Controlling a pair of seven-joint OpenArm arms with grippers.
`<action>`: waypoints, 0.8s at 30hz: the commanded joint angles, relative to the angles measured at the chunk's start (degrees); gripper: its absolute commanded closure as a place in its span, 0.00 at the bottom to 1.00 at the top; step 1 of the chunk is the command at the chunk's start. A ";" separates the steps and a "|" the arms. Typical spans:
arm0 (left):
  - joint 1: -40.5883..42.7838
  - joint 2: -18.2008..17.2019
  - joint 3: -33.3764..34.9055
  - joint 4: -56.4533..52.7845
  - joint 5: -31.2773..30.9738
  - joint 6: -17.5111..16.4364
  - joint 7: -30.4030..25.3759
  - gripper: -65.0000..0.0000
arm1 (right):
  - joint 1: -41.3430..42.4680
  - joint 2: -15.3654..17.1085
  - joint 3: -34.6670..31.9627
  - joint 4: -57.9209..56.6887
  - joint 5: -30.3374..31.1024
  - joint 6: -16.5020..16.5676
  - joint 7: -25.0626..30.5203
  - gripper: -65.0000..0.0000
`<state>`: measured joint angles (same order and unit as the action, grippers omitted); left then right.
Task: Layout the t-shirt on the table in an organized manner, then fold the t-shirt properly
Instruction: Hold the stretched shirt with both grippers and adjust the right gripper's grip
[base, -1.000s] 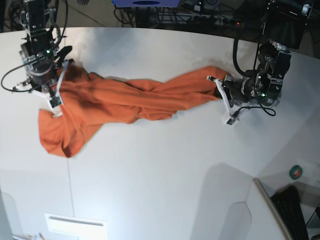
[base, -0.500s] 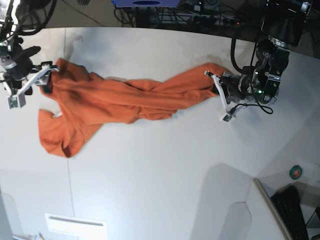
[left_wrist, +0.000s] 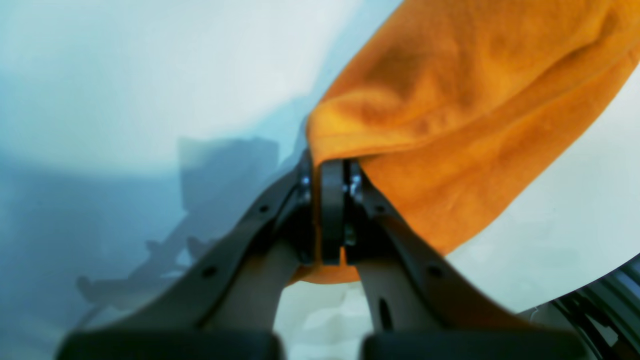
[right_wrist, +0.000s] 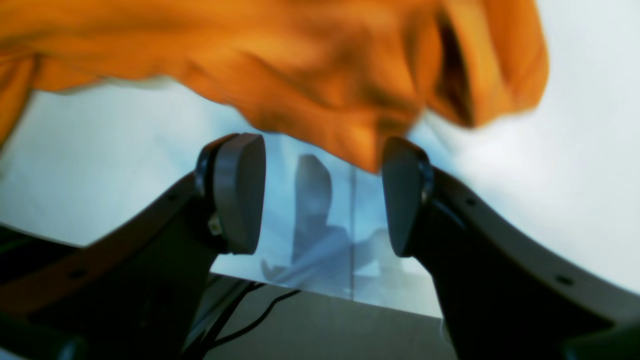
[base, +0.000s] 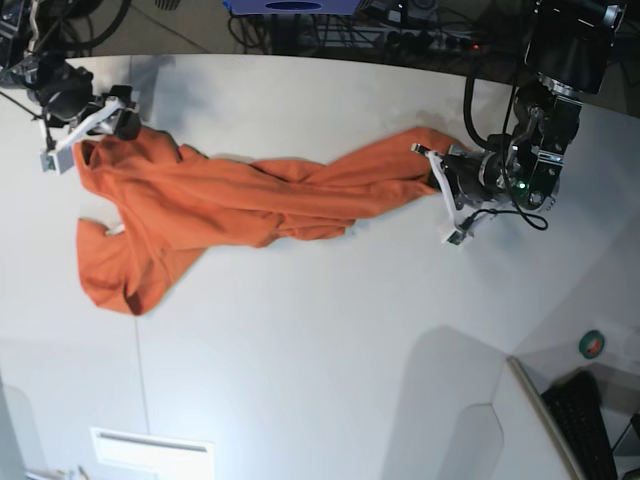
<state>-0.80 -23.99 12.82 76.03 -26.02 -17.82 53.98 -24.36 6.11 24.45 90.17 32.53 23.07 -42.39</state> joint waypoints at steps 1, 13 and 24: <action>-0.74 -1.11 -0.38 0.94 -0.31 0.20 -0.31 1.00 | 0.76 0.53 0.39 -0.28 1.00 0.45 2.35 0.49; -0.74 -1.46 -0.38 0.94 -0.31 0.20 -0.31 1.00 | 3.92 0.70 0.12 -9.34 0.92 0.45 5.25 0.49; -0.83 -1.46 -0.38 1.55 -0.31 0.29 -0.48 1.00 | 5.68 1.06 -2.16 -10.92 1.27 0.45 4.90 1.00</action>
<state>-0.75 -24.77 12.82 76.47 -25.96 -17.82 54.00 -18.81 6.35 21.76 78.11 33.06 23.11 -38.37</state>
